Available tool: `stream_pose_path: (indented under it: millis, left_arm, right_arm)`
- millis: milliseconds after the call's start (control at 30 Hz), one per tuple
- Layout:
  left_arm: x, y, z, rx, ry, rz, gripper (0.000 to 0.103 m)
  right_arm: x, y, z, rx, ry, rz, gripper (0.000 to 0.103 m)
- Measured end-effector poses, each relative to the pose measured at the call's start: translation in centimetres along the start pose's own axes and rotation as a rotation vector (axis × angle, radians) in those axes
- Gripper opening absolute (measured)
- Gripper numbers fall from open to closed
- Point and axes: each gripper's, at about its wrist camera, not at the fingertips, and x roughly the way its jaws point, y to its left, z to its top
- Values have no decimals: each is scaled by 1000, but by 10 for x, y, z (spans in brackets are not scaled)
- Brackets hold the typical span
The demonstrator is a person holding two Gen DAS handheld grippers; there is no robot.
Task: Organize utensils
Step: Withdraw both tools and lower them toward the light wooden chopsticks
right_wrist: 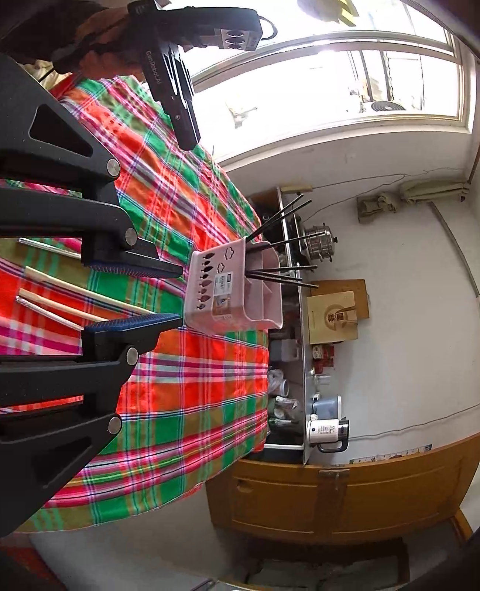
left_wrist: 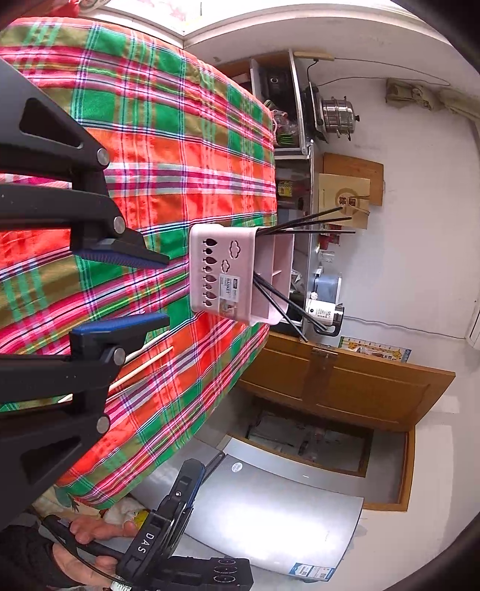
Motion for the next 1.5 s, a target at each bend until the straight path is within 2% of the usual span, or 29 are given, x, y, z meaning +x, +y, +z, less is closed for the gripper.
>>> stream_pose_path:
  millis: [267,567,800,1000,1133,1500]
  left_arm:
    - [25,-11,-12,-7,72,-39,24]
    - [76,-20,-9,-22,181,-78,24]
    - [120,-17,-5,-53,256,-89,24]
    - [153,-19,1,-66,327,-134,24]
    - [177,-21,3,-74,377,-150,24]
    - [206,-19,-1,-97,427,-158,24]
  right_arm:
    - [12,-16,-14,33,49,-26,20]
    - [38,-25,-24,45,108,-29,20]
    - [80,-33,-27,47,214,-24,20]
    - [121,-39,-33,51,300,-33,20]
    - [137,-45,-34,59,330,-37,15]
    - [161,-47,-33,47,380,-20,12]
